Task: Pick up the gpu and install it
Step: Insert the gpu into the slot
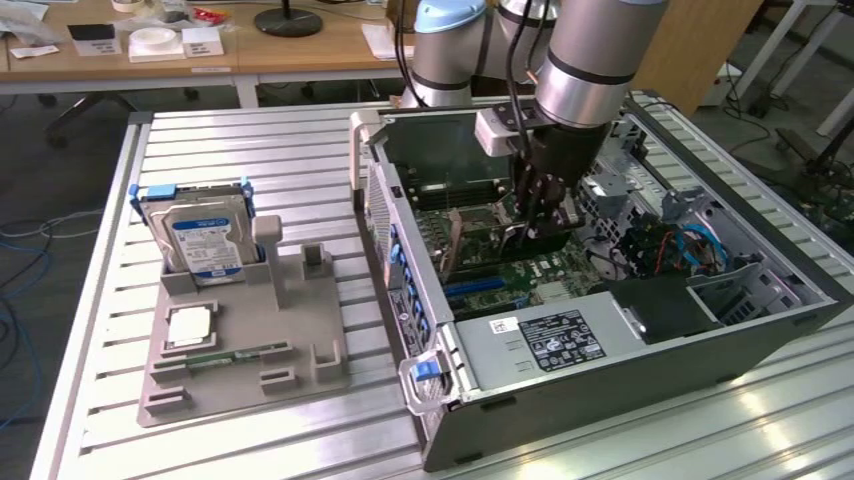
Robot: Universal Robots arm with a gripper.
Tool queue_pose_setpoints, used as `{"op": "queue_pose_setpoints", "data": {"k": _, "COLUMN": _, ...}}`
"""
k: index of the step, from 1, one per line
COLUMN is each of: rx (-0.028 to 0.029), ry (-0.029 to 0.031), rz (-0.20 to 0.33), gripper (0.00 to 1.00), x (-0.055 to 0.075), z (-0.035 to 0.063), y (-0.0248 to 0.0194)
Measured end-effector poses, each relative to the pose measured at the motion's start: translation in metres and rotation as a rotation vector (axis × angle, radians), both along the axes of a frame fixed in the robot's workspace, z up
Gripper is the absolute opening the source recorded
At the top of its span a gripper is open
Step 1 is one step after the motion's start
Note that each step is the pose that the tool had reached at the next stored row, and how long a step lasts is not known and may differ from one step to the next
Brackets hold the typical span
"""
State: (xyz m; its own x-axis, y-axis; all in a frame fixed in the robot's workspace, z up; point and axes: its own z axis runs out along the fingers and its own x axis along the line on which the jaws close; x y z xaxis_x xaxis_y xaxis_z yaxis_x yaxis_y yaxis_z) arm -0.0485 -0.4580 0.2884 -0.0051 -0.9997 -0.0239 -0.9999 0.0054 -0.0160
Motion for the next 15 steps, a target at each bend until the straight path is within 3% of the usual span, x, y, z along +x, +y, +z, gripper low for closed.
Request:
{"op": "queue_pose_setpoints", "data": {"k": 6, "rx": 0.0002, "ry": -0.0001, "rz": 0.000, "gripper": 0.27, "x": 0.000, "z": -0.0001, "y": 0.0000}}
{"op": "queue_pose_setpoints", "data": {"k": 15, "rx": 0.0002, "ry": -0.0003, "rz": 0.000, "gripper": 0.27, "x": -0.001, "z": -0.0103, "y": 0.0000}}
